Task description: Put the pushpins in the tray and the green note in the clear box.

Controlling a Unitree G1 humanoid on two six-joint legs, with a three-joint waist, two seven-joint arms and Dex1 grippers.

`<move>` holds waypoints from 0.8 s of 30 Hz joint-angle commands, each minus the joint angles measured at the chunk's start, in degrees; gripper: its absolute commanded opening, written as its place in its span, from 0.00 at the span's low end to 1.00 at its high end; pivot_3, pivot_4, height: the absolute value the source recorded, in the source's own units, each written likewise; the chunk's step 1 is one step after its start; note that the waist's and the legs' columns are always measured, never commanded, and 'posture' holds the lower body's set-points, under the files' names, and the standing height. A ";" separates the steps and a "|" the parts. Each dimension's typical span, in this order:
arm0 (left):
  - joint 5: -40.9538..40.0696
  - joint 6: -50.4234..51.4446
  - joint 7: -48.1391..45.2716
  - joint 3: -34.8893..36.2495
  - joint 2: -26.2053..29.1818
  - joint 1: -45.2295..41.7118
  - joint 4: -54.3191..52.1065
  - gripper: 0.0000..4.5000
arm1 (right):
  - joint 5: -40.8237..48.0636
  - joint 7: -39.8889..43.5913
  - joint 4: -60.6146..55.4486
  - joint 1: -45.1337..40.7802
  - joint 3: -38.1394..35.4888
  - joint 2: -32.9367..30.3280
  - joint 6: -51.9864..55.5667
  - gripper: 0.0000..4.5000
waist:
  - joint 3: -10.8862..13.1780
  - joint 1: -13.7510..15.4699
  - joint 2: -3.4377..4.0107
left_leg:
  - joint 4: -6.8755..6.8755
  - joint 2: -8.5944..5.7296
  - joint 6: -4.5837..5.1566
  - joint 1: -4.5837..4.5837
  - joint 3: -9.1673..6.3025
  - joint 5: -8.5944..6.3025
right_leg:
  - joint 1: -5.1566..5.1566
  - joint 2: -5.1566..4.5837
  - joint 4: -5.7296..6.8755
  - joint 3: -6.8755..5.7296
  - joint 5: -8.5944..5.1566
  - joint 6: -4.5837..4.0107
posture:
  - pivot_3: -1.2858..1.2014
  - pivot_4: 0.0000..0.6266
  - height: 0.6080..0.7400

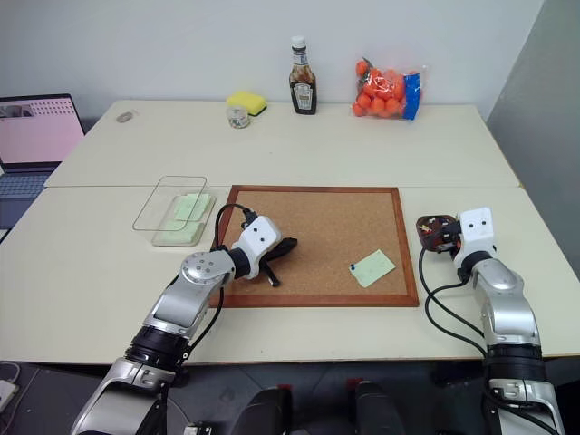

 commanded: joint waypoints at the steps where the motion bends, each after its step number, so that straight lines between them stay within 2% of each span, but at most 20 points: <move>1: 1.13 1.06 -0.95 -1.67 0.20 1.56 1.67 0.00 | 0.72 0.19 -3.03 -0.88 -1.71 -0.69 -0.74 0.53 | 0.00 0.00 0.00 | 0.00 0.00 0.00 0.00 0.00 0.00 | 0.00 0.00 0.00 0.00 0.00 0.00 | 0.52 0.24 1.00; 2: 1.14 0.94 -0.94 -1.66 0.20 1.51 1.81 0.00 | 1.00 0.39 -3.66 -0.70 -1.82 -0.63 -0.92 0.59 | 0.00 0.00 0.00 | 0.00 0.00 0.00 0.00 0.00 0.00 | 0.00 0.00 0.00 0.00 0.00 0.00 | 0.52 0.24 1.00; 6: 1.19 0.70 -0.82 -1.59 0.18 1.42 2.08 0.00 | 3.92 3.53 -9.45 1.06 -1.77 -0.43 -1.03 0.59 | 0.00 0.00 0.00 | 0.00 0.00 0.00 0.00 0.00 0.00 | 0.00 0.00 0.00 -0.01 0.00 0.00 | 0.52 0.24 1.00; 10: 1.14 0.56 -0.78 -1.47 0.27 1.53 2.17 0.00 | 9.97 11.31 -24.03 7.08 2.84 -0.60 3.13 0.59 | 0.00 0.01 0.00 | -0.01 0.03 0.00 -0.03 -0.06 0.00 | -0.01 0.02 0.00 -0.02 -0.01 -0.01 | 0.52 0.24 1.00; 13: 1.10 0.51 -0.76 -1.45 0.25 1.57 2.18 0.00 | 10.13 13.83 -30.60 10.72 7.64 -1.00 5.09 0.59 | 0.00 0.01 -0.01 | 0.00 0.03 0.00 -0.02 -0.08 0.00 | 0.00 0.02 -0.01 -0.03 -0.01 0.00 | 0.52 0.24 1.00; 17: 1.05 0.51 -0.70 -1.31 0.12 1.52 2.26 0.00 | 6.85 14.07 -31.87 12.09 14.53 0.08 4.99 0.59 | 0.00 0.01 -0.01 | 0.01 0.02 0.00 -0.01 -0.06 0.00 | 0.00 0.01 -0.01 -0.04 0.00 0.01 | 0.52 0.24 1.00; 24: 0.99 0.83 -0.65 -1.08 0.31 1.92 1.79 0.00 | 3.09 13.18 -26.00 10.70 18.54 2.28 2.91 0.59 | 0.00 0.02 -0.01 | 0.01 0.02 0.00 -0.01 -0.07 0.00 | -0.01 0.01 -0.02 -0.07 0.00 0.00 | 0.52 0.24 1.00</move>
